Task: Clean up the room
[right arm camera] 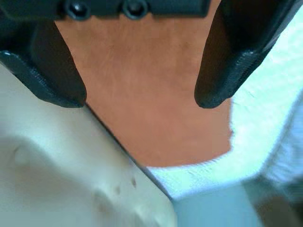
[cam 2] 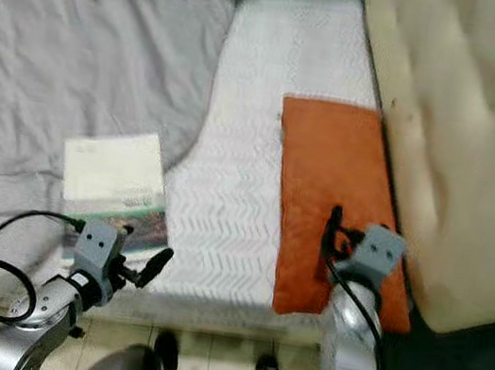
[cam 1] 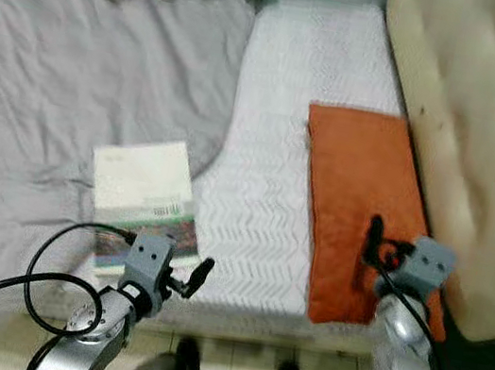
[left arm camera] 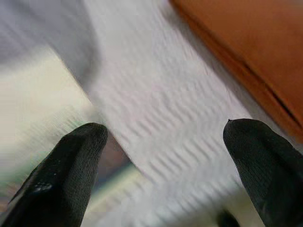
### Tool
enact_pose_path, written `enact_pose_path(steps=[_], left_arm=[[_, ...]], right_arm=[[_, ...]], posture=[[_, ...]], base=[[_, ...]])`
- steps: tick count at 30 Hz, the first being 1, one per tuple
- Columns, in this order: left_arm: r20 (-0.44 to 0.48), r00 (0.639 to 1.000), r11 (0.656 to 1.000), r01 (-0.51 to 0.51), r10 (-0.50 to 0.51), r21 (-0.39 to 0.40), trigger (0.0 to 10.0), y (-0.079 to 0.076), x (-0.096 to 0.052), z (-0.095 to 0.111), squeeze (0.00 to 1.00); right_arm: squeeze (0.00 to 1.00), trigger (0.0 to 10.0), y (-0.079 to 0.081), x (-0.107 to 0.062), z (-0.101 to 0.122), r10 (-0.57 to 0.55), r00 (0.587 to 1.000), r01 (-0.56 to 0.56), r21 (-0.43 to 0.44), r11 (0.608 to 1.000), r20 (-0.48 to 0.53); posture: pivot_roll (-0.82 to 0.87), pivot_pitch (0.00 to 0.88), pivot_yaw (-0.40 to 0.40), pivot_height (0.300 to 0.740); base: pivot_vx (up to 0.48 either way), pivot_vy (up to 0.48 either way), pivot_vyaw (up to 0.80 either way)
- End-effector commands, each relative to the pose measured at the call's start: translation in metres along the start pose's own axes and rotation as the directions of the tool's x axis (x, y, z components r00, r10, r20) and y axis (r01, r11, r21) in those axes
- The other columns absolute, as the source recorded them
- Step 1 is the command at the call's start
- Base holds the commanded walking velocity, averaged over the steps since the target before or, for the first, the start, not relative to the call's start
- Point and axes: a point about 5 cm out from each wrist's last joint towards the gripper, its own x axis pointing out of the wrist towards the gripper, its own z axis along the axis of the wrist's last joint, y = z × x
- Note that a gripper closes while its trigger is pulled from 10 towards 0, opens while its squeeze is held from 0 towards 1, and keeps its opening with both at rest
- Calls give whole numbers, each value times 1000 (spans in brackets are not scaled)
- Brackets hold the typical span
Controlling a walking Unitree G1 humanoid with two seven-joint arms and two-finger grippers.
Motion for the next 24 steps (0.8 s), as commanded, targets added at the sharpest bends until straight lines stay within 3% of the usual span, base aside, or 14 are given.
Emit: enact_pose_path(steps=[1,5,7,12,13,14,17,24], left_arm=[[29,998,998,-55,53,43,10000,13,1,3,0],[76,995,996,-67,62,57,10000,15,15,14,0],[112,990,995,-92,87,38,10000,15,23,18,0],[96,987,992,-123,126,-29,10000,5,25,7,0],[87,989,991,-112,118,-73,10000,1,27,4,0],[79,990,989,-106,114,-106,10000,-2,30,1,0],[65,994,990,-77,84,-115,10000,-5,36,-2,0],[14,997,995,-81,82,-61,10000,8,37,-13,0]], right_arm=[[1000,10000,-6,-19,-14,4,999,-4,-1,1000,-48],[1000,10000,-13,-33,-19,14,999,-15,-27,1000,-50],[1000,10000,-24,-43,-19,-15,997,14,-12,1000,-73],[1000,10000,-27,-51,-23,23,991,-26,-21,999,-134],[459,10000,-27,-52,-25,26,988,-32,-33,999,-154],[0,10000,-27,-51,-26,25,986,-32,-36,999,-166],[0,10000,-25,-49,-25,35,985,-43,-43,998,-168],[0,10000,-23,-49,-22,32,985,-47,-84,995,-167]], posture=[[-57,0,59,740],[-83,0,73,740],[-115,0,74,740],[-145,0,82,740],[-152,0,81,740],[-154,0,85,740],[-159,0,88,740],[-153,0,96,740]], base=[[0,0,0],[0,0,0],[0,0,0],[0,0,0],[0,0,0],[0,0,0],[0,409,0],[0,480,0]])
